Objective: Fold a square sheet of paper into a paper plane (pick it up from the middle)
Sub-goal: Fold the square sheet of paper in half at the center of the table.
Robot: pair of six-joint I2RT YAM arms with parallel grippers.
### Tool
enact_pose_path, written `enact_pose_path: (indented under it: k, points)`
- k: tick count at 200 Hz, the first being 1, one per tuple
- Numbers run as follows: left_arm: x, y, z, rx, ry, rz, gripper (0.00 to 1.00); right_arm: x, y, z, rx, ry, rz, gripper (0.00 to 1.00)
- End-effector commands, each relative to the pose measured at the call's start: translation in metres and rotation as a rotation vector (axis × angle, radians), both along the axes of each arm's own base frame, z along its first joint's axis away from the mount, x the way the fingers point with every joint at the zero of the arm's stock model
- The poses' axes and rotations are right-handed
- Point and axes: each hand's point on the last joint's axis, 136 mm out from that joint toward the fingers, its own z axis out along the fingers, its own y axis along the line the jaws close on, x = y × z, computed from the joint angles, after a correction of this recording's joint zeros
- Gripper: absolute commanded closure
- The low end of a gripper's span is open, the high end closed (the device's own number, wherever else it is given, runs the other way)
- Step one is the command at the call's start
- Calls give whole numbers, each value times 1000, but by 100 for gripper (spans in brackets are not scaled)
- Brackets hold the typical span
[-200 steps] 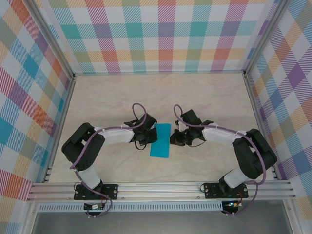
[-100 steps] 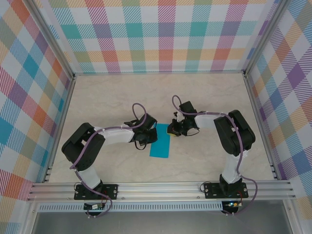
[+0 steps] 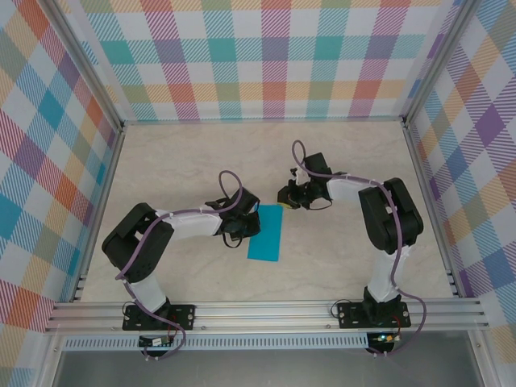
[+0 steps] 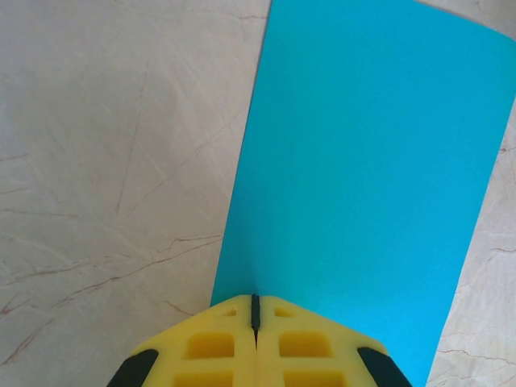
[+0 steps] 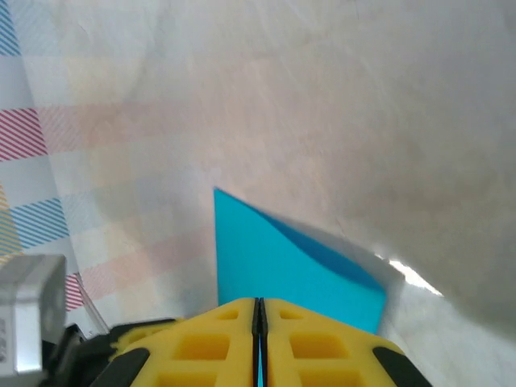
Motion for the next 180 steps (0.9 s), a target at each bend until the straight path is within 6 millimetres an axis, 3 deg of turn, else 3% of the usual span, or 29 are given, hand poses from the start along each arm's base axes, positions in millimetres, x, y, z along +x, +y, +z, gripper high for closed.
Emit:
enact_pose_path:
  k: [1,28,52,73,104,136,166,180]
  points:
    - [-25,26,-22,123,86,-9,100,-2,3,-17,13,64,7,89]
    - [-25,26,-22,124,86,-8,100,-7,-9,-46,-73,103,-15,89]
    - [-26,27,-19,123,81,-6,100,-12,-13,-52,-81,112,-18,88]
    - [-26,28,-18,124,81,-7,100,-10,-10,-36,-60,93,-10,87]
    - [-24,28,-13,116,67,0,100,-16,-7,15,5,22,8,84]
    - [-22,23,-9,91,56,-3,100,-59,-7,31,77,24,19,85]
    - [-22,21,-6,78,53,-2,100,-110,-14,17,19,60,-17,91]
    - [-22,21,-6,77,54,-3,100,-128,-16,12,35,57,-51,90]
